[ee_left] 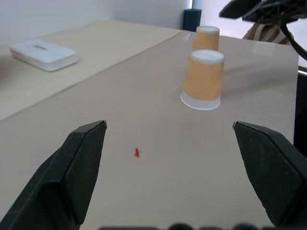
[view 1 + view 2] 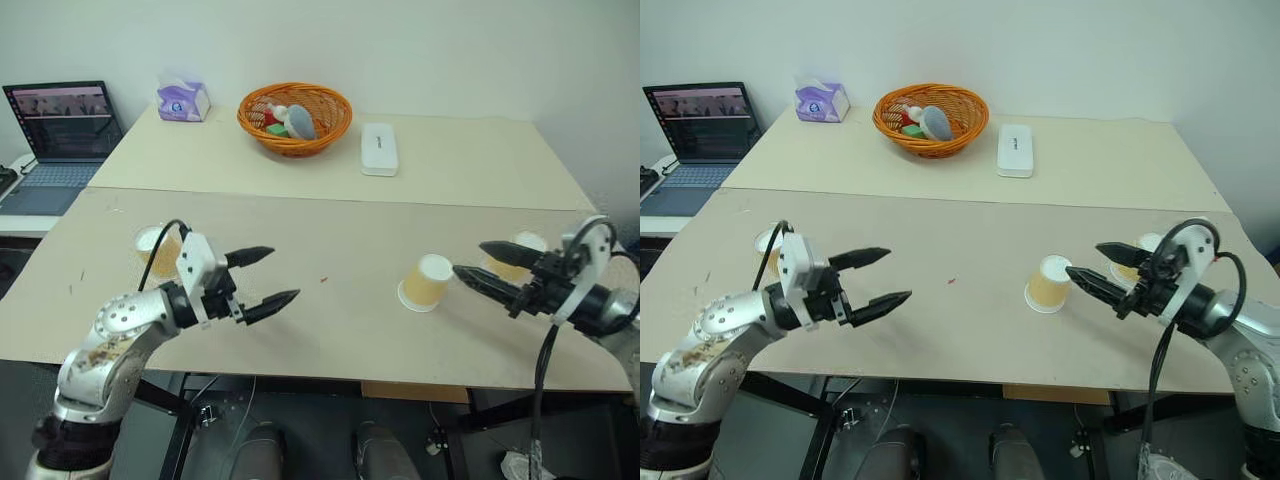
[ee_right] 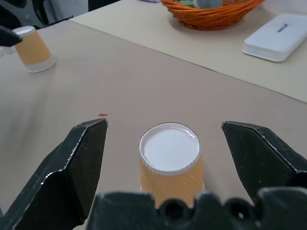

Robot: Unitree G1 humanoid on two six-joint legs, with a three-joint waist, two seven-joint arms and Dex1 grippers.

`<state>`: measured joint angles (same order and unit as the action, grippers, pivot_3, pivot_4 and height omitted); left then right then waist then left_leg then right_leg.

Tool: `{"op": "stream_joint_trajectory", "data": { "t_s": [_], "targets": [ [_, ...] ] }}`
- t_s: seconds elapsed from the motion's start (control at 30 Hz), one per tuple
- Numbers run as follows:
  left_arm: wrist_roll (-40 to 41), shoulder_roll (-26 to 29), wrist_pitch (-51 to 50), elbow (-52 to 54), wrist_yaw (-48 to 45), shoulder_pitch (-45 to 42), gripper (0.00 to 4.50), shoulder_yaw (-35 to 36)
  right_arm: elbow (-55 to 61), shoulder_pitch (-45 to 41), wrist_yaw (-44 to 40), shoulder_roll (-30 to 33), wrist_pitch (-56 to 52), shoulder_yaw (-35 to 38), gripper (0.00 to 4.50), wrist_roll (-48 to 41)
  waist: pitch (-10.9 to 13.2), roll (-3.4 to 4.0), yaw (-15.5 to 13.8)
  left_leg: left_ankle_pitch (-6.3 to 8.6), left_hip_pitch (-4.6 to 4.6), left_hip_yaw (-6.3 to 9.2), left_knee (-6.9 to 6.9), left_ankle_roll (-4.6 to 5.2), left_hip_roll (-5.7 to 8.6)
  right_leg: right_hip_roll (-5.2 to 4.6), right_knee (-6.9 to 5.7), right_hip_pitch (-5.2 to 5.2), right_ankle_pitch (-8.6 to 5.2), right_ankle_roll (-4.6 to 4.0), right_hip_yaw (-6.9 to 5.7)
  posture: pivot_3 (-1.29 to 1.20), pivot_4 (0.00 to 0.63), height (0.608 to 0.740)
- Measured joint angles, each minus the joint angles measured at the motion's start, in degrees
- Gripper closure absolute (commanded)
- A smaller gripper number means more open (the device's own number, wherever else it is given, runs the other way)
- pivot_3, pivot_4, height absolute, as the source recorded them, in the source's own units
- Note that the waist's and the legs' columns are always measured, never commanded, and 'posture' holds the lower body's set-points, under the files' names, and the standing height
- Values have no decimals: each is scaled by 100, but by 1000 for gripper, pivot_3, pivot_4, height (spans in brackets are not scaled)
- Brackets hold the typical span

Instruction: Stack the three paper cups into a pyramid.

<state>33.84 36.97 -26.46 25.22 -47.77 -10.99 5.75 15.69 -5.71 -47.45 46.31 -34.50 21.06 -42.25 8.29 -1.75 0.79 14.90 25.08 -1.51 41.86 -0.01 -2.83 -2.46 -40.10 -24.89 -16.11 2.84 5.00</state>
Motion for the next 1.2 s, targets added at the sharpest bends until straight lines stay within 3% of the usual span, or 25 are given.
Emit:
{"op": "stream_joint_trajectory", "data": {
  "t_s": [0.83,1.2],
  "targets": [
    [14,-148,-231,-15,488,6,0,-29,-573,28,-355,-407,610,-598,33,849,0,0,0,0,-1,1,1,0,0,0,-5,-1,1,0,0,0,150,675],
    [63,-169,-268,117,641,6,0,-26,-1204,-341,-420,-628,1102,-914,33,1278,0,0,2,0,-1,1,0,0,-1,1,-6,-2,1,-1,0,0,150,675]
  ]
}}
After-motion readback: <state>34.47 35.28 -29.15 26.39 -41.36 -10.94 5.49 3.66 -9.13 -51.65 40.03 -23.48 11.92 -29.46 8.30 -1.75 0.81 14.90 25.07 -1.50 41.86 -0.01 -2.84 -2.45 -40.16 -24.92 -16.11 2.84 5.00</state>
